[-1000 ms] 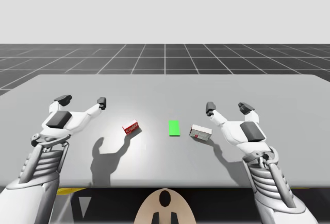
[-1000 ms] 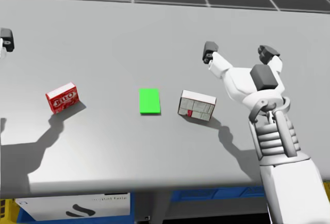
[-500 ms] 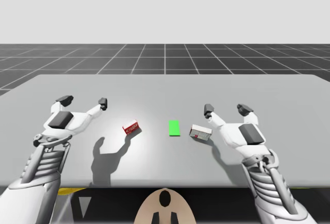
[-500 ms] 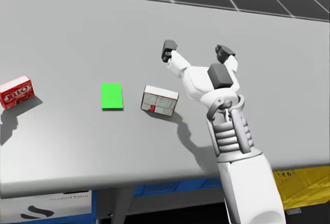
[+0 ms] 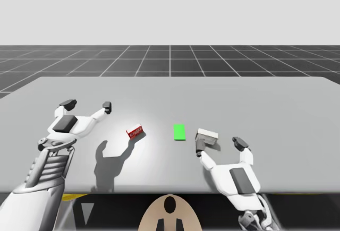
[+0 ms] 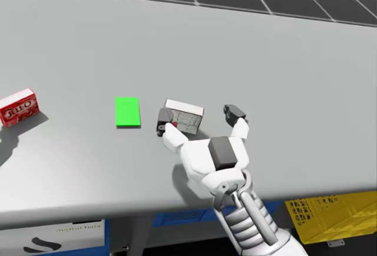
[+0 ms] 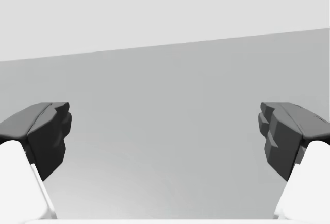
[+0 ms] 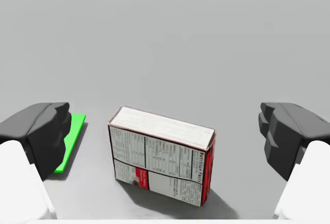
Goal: Look at the card. If it is red, pick the object on the left. If it is green, pick the object on the right.
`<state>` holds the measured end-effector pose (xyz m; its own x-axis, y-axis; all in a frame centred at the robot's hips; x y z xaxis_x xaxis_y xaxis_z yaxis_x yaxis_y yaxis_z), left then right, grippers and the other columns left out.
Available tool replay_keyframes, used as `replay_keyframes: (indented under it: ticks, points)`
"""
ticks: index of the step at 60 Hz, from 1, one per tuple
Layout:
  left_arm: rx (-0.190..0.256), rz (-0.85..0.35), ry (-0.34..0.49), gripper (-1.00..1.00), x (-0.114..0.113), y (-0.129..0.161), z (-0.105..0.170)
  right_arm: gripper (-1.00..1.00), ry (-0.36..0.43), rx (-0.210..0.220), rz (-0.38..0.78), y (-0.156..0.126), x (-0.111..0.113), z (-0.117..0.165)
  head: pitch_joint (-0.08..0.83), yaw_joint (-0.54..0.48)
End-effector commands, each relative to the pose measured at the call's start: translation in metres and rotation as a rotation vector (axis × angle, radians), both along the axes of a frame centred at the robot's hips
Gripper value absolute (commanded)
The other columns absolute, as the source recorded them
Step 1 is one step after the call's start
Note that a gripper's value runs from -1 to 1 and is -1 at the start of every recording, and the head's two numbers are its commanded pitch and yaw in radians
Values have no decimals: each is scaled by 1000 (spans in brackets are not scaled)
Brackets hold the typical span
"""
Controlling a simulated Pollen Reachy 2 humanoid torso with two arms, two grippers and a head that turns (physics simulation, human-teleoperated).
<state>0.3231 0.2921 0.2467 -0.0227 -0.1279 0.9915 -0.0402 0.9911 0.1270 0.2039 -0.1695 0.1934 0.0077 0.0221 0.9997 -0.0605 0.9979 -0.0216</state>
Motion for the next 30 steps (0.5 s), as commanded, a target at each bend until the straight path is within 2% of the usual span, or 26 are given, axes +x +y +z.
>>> replay_keyframes:
  ticks: [1,8,16,21,23,30]
  points:
    - [1,3,3,-1000,0,-1,-1,-1000,18,96,-17,35,-15,-26,695,-288]
    - [4,3,3,-1000,0,-2,-1,-1000,71,115,-53,44,-8,-41,695,-289]
    - [2,8,0,-1000,0,-2,-1,-1000,103,108,-91,47,7,-45,691,-288]
    - [2,8,-1,-1000,0,-2,-1,-1000,130,124,-111,48,19,-47,689,-288]
    - [1,8,-3,-1000,0,-2,0,-1000,149,144,-115,50,24,-48,688,-287]
    - [1,11,-5,-1000,0,-1,0,-1000,163,154,-118,53,38,-49,687,-282]
